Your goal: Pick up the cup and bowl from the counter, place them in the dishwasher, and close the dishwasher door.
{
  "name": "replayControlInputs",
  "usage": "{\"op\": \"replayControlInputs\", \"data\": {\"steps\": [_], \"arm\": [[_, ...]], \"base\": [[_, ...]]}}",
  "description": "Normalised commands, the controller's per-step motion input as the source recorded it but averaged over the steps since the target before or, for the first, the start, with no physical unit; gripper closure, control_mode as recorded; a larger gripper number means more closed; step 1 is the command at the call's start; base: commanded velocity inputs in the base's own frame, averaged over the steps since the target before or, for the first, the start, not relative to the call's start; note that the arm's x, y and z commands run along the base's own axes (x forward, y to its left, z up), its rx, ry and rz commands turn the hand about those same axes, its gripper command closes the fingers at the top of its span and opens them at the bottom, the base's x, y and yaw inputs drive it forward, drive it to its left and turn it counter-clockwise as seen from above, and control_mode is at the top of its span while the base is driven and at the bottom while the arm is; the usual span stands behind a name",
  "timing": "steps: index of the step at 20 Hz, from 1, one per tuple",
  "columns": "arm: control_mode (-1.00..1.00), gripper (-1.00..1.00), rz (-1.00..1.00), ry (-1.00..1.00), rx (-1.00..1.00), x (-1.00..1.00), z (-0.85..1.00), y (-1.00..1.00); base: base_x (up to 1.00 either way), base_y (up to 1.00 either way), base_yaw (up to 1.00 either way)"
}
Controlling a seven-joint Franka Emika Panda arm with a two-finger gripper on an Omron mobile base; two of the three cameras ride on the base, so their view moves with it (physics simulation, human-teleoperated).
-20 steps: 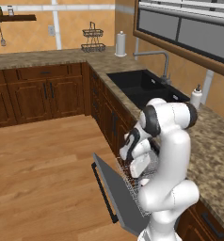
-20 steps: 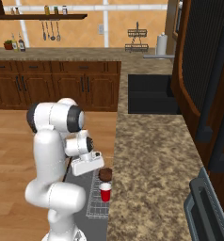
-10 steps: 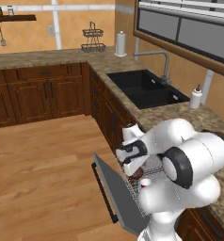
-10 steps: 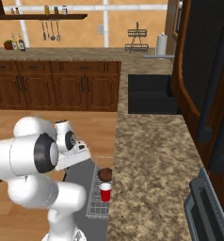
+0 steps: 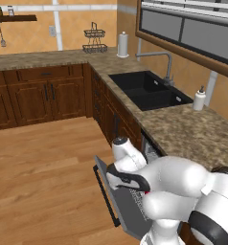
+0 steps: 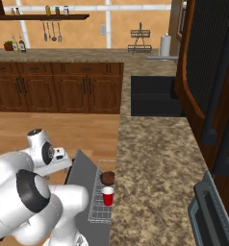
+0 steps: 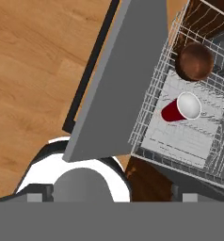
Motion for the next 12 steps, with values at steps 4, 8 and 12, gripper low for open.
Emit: {"op": "replayControlInputs", "data": {"steps": [4,8,12], "arm": [[-1.00,-1.00,-0.13,0.00,-0.22,0.12,0.00,0.85],[-1.00,-1.00,-0.13,0.00,-0.26,0.24,-0.11,0.86],[-1.00,-1.00,-0.10,-0.03,-0.23,0.32,-0.28,0.68]], "base": [[0.00,0.00,0.00],[0.00,0.00,0.00],[0.00,0.00,0.00]]}}
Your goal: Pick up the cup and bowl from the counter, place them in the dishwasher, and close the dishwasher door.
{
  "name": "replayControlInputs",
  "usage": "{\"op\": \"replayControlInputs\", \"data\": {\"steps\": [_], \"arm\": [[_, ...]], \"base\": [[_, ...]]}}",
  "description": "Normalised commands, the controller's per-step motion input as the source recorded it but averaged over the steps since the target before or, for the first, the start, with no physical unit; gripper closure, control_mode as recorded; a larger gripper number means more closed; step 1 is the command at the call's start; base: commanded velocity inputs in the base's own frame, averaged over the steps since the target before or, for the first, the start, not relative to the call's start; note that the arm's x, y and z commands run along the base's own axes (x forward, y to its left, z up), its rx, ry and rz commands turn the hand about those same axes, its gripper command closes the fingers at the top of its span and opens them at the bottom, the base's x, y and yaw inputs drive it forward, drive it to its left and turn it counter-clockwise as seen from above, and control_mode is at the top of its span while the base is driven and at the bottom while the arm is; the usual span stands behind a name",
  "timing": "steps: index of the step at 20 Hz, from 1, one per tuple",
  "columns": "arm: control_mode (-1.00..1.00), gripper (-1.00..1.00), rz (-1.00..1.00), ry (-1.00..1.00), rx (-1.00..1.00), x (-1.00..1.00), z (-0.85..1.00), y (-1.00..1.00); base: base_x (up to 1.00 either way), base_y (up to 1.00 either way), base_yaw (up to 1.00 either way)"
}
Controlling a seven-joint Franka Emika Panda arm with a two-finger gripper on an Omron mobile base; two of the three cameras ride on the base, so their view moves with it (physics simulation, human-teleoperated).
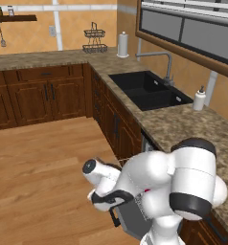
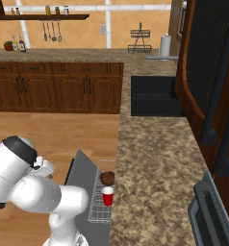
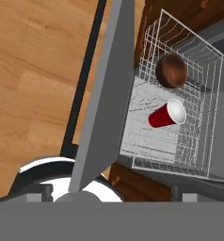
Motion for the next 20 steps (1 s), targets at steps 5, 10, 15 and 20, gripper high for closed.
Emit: {"op": "replayControlInputs", "data": {"steps": [5,10,15,20], "arm": [[-1.00,-1.00,-0.02,-0.01,-0.20,0.47,-0.34,0.37],[-1.00,-1.00,0.00,-0.02,-0.23,0.47,-0.39,0.39],[-1.00,-1.00,-0.03,-0.10,-0.13,0.25,-0.41,0.26],[-1.00,-1.00,-0.14,0.00,-0.19,0.05,-0.11,0.52]], "base": [[0.00,0.00,0.00],[0.00,0.00,0.00],[0.00,0.00,0.00],[0.00,0.00,0.00]]}}
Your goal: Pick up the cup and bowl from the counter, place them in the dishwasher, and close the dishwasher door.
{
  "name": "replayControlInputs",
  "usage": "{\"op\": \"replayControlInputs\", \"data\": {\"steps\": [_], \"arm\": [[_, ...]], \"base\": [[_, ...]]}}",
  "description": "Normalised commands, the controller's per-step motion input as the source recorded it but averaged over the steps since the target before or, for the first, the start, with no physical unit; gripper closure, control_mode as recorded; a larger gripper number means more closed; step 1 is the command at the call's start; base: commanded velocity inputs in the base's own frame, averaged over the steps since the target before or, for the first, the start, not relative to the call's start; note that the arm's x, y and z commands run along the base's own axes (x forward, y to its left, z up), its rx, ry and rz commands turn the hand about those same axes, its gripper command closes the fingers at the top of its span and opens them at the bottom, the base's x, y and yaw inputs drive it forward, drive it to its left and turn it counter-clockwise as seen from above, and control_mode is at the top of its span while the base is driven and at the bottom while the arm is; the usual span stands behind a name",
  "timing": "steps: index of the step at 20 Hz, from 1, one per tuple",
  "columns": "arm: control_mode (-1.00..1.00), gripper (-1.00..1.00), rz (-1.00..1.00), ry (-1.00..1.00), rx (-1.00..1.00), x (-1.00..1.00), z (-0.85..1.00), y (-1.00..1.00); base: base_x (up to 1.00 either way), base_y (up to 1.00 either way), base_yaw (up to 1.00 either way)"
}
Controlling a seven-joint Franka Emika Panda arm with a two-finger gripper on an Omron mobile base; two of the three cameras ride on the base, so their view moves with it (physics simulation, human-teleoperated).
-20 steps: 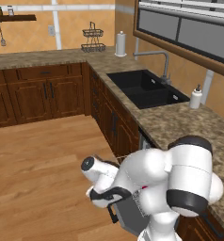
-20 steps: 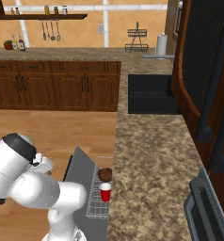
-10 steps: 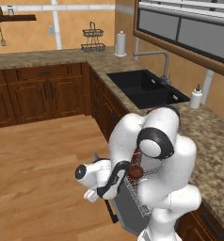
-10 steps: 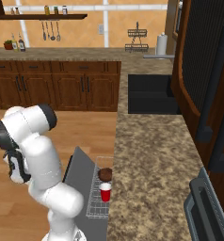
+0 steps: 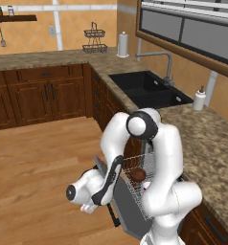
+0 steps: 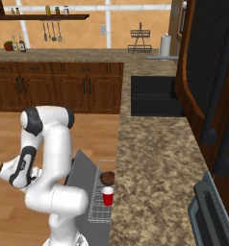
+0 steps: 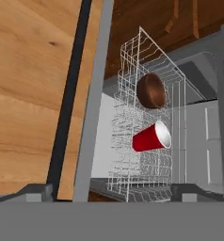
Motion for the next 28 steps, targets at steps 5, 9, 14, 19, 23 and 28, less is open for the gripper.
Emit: {"op": "replayControlInputs", "data": {"steps": [5,9,14,19,23,28], "arm": [[-1.00,-1.00,-0.14,0.03,-0.21,0.13,-0.06,0.23],[-1.00,-1.00,-0.02,0.00,-0.15,0.37,-0.35,0.00],[-1.00,-1.00,0.00,0.00,-0.11,0.40,-0.48,-0.12],[-1.00,-1.00,0.00,0.00,-0.08,0.32,-0.44,-0.33],[-1.00,-1.00,0.00,0.00,-0.11,0.36,-0.49,-0.24],[-1.00,-1.00,0.00,-0.03,-0.10,0.37,-0.61,0.00]], "base": [[0.00,0.00,0.00],[0.00,0.00,0.00],[0.00,0.00,0.00],[0.00,0.00,0.00],[0.00,0.00,0.00],[0.00,0.00,0.00]]}}
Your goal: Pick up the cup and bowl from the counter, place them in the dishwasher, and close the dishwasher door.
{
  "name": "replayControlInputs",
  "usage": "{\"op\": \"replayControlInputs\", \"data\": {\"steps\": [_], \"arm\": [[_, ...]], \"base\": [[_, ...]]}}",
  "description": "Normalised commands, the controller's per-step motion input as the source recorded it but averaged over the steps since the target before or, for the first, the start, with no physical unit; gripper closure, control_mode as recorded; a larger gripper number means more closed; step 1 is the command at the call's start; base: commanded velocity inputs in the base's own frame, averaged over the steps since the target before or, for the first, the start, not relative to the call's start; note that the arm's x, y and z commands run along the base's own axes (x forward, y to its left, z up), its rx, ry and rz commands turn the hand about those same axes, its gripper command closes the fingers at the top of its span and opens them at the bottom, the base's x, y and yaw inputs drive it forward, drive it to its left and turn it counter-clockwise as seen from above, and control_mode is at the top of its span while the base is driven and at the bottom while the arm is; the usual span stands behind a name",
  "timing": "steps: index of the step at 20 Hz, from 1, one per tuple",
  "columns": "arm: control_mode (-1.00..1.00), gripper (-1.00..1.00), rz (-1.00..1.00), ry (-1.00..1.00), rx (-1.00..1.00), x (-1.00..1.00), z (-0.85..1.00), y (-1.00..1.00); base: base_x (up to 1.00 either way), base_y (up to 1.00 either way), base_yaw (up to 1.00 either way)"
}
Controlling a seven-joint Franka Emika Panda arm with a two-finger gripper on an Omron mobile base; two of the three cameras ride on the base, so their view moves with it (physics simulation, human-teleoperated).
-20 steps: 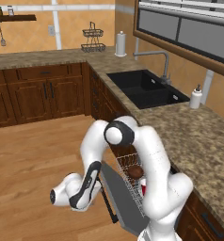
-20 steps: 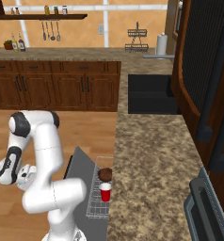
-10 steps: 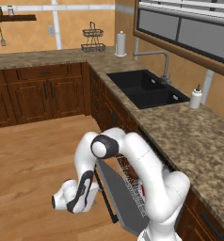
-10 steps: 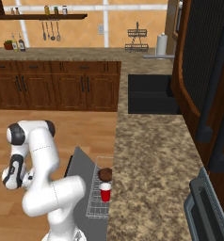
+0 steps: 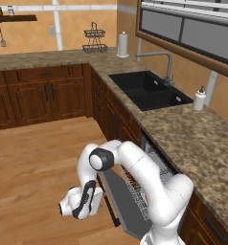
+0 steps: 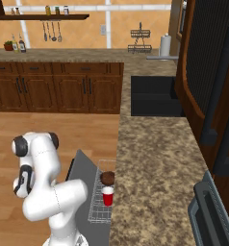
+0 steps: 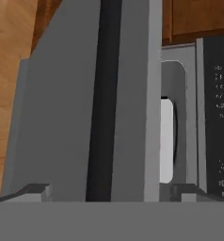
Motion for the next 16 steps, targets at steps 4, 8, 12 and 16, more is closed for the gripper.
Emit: {"op": "replayControlInputs", "data": {"steps": [4,8,12,16], "arm": [[-1.00,-1.00,0.00,-0.04,-0.09,0.18,-0.60,0.00],[-1.00,-1.00,0.00,0.00,-0.09,0.14,-0.44,-0.11],[-1.00,-1.00,0.00,0.00,-0.04,0.00,-0.03,-0.50],[-1.00,-1.00,-0.04,0.02,-0.04,0.00,0.00,-0.77]], "base": [[0.00,0.00,0.00],[0.00,0.00,0.00],[0.00,0.00,0.00],[0.00,0.00,0.00]]}}
